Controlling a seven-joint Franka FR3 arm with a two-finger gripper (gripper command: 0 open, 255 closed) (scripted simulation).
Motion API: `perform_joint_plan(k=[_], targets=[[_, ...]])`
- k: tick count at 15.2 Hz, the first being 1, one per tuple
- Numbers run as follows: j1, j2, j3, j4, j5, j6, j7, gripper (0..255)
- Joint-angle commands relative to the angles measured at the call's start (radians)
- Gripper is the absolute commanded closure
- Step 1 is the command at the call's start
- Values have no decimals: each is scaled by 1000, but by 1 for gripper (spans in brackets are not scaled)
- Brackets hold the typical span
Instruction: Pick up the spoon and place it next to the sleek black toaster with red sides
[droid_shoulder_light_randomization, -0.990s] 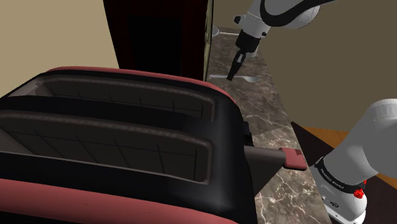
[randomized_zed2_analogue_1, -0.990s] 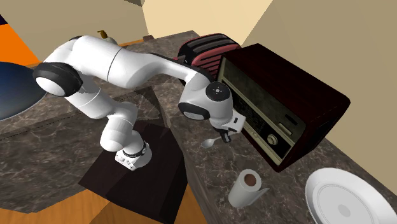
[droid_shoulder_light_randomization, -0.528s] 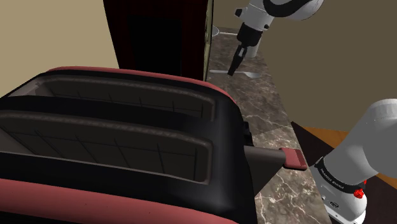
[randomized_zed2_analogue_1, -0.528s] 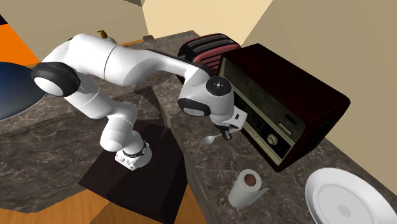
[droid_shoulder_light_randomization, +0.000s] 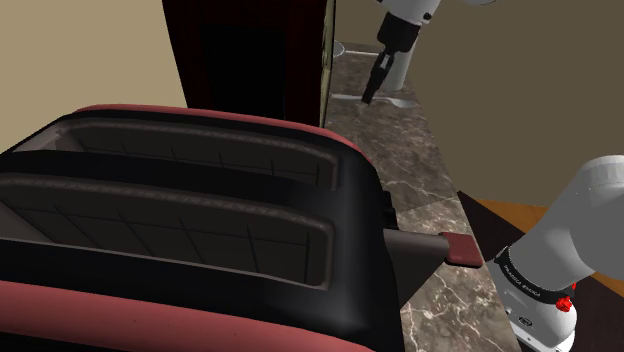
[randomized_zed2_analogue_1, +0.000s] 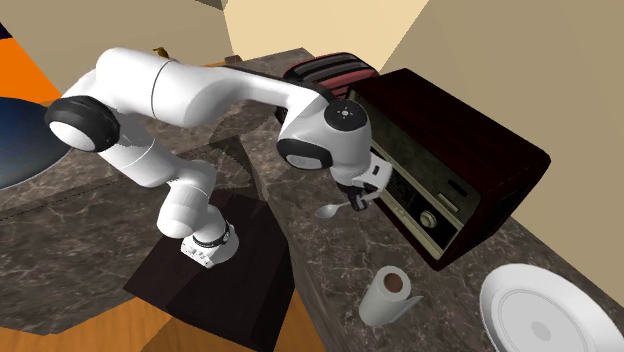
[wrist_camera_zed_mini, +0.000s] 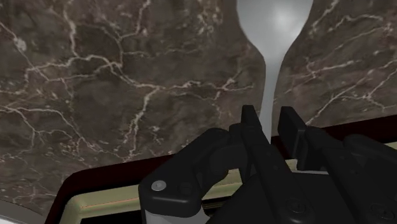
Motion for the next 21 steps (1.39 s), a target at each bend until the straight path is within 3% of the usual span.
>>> perform_joint_plan(k=[1,21], targets=[[-1,-2,0,24,-3,-27,5,255],[-1,11,-1,304,-18,-289,54,255]])
